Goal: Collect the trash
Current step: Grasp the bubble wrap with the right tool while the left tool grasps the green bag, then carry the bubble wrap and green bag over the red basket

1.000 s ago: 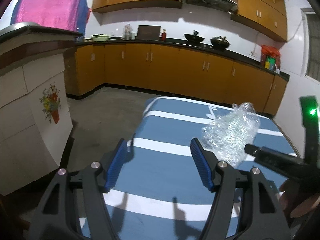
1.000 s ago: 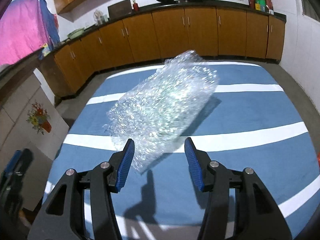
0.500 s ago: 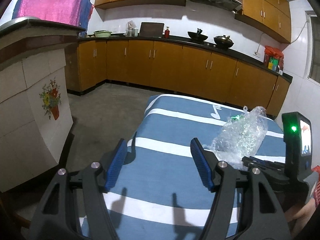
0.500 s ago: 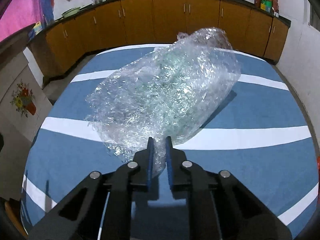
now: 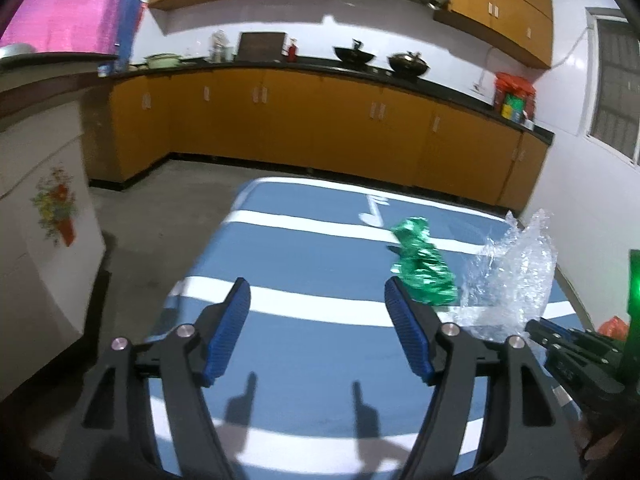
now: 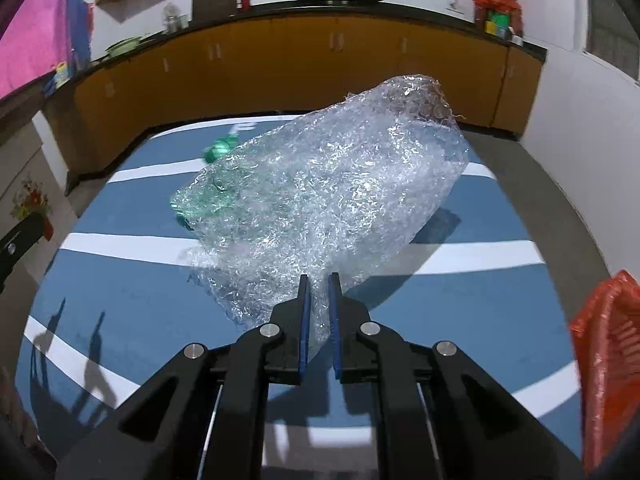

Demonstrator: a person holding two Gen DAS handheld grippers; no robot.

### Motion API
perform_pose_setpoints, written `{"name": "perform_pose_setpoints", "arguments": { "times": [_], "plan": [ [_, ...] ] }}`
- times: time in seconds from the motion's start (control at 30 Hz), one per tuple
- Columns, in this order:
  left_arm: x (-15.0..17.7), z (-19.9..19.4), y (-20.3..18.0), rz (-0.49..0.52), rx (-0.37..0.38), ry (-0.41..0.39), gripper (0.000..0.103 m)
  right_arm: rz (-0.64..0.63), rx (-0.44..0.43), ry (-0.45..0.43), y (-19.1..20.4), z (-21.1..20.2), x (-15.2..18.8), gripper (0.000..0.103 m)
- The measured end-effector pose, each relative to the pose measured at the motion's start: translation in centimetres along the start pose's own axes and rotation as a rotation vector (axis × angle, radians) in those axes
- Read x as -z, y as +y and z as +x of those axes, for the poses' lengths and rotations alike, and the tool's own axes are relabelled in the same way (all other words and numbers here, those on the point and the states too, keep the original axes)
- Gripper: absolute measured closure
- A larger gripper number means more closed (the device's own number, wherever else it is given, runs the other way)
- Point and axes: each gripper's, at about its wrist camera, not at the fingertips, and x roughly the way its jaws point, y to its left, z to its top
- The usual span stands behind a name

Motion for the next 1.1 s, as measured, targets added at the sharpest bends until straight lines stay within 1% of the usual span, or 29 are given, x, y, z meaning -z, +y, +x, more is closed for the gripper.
{"name": "perform_pose_setpoints", "arguments": {
  "times": [0.17, 0.27, 0.33, 0.43, 0.57, 0.63, 0.67, 0.7, 0.73, 0.77, 0.8, 0.83, 0.93, 1.1],
  "plan": [
    [-0.9, 3.4, -3.8, 0.045, 0.064, 0.049, 0.033, 0.036, 0.023, -0.006, -2.4, -0.8, 0.5, 0.094],
    [-1.4, 5.8, -6.3, 0.081, 0.085, 0.083, 0.033, 0.063, 0.028, -0.009, -3.3, -0.9, 0.5, 0.094],
    [-1.8, 7.6, -8.3, 0.114, 0.079, 0.103, 0.033, 0.074, 0.028, -0.008, -3.8, -0.8, 0.5, 0.094],
    [-2.0, 9.9, -10.3, 0.135, 0.068, 0.135, 0.033, 0.094, 0.025, -0.002, -4.4, -0.5, 0.5, 0.094],
    [-1.8, 12.5, -11.8, 0.164, 0.034, 0.200, 0.035, 0.113, 0.016, 0.004, -5.1, -0.4, 0.6, 0.094],
    [-1.5, 13.9, -12.1, 0.157, 0.029, 0.247, 0.045, 0.120, 0.009, 0.004, -5.5, -0.4, 0.5, 0.094],
    [-1.4, 14.2, -12.0, 0.149, 0.030, 0.264, 0.047, 0.122, 0.007, 0.004, -5.6, -0.4, 0.5, 0.094],
    [-1.2, 14.4, -11.8, 0.142, 0.032, 0.274, 0.053, 0.124, 0.006, 0.005, -5.7, -0.4, 0.6, 0.094],
    [-1.1, 14.8, -11.8, 0.134, 0.036, 0.289, 0.061, 0.125, 0.003, 0.005, -5.7, -0.4, 0.5, 0.094],
    [-1.0, 15.0, -11.8, 0.132, 0.039, 0.299, 0.067, 0.125, 0.001, 0.004, -5.9, -0.4, 0.6, 0.094],
    [-0.9, 15.3, -11.7, 0.129, 0.046, 0.309, 0.080, 0.124, -0.001, 0.002, -6.0, -0.6, 0.6, 0.094],
    [-0.8, 15.4, -11.6, 0.124, 0.057, 0.316, 0.086, 0.124, -0.003, 0.001, -5.9, -0.6, 0.6, 0.094],
    [-0.8, 14.9, -11.3, 0.124, 0.077, 0.302, 0.094, 0.126, -0.011, -0.004, -6.5, -1.1, 0.8, 0.094],
    [-1.1, 12.5, -10.8, 0.132, 0.116, 0.268, 0.095, 0.130, -0.011, -0.025, -7.0, -2.4, 1.0, 0.094]
  ]
}}
